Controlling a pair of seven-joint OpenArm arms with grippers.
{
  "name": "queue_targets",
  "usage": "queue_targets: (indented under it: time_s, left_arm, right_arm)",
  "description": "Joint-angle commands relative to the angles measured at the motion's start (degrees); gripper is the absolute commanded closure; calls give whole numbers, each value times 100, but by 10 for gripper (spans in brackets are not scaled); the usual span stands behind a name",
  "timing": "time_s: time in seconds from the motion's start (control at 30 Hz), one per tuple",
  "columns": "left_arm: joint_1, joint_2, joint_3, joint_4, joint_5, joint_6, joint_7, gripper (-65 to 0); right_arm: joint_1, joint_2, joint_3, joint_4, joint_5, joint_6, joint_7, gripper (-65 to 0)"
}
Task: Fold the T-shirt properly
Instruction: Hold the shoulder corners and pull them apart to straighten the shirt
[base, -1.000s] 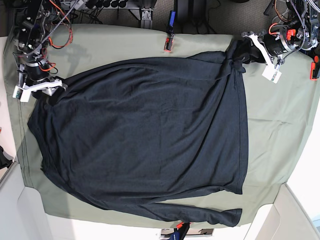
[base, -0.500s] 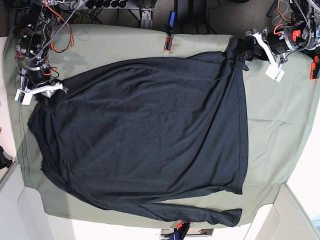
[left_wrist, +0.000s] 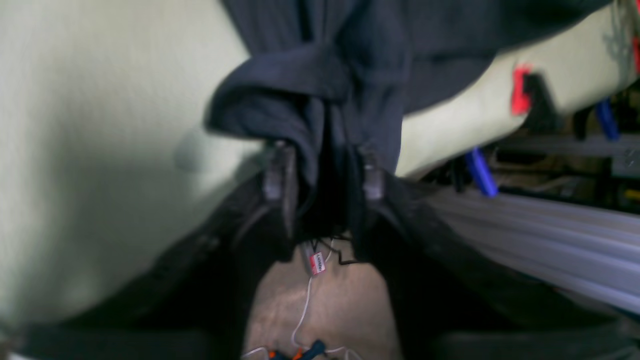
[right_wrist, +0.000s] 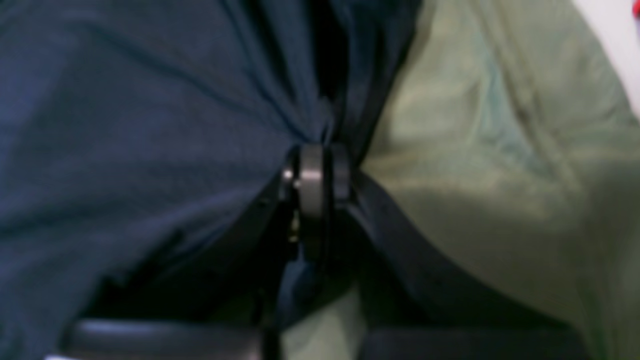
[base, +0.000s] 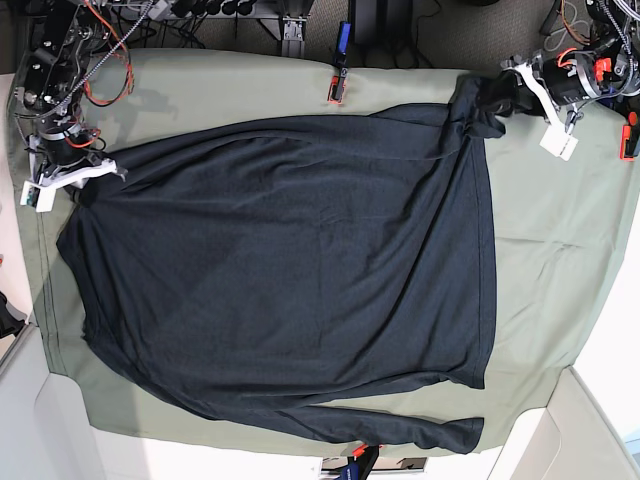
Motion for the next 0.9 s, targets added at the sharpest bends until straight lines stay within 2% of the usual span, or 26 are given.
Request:
queue_targets:
  time_s: [0.0, 0.1, 0.13, 0.23, 0.37, 0.5, 0.67, 0.87]
  left_arm:
    - [13, -92, -52, 142, -122, -25, -59, -113]
    - [22, -96, -52, 249, -48, -25, -31, -10]
    - [22, -94, -55, 302, 68, -25, -31, 0]
    - [22, -96, -55, 474, 243, -25, 61, 0]
    - [24, -96, -55, 824, 208, -25, 496, 0]
    - [31, -96, -55, 1353, -131, -25, 935, 0]
    - [83, -94, -293, 1886, -129, -25, 962, 0]
    - [83, -94, -710, 1928, -299, -25, 907, 0]
  right_arm:
    - [59, 68, 48, 153, 48, 33, 35, 0]
    - [55, 146, 55, 175, 44, 33, 20, 0]
    - [55, 173, 59, 175, 46, 33, 20, 0]
    - [55, 210, 74, 179, 46, 33, -20, 0]
    - [44, 221, 208, 186, 190, 39, -234, 0]
    - [44, 223, 557, 214, 553, 337, -345, 0]
    - [44, 254, 933, 212, 1038, 570, -479, 0]
    - [59, 367, 918, 212, 1121, 675, -466, 0]
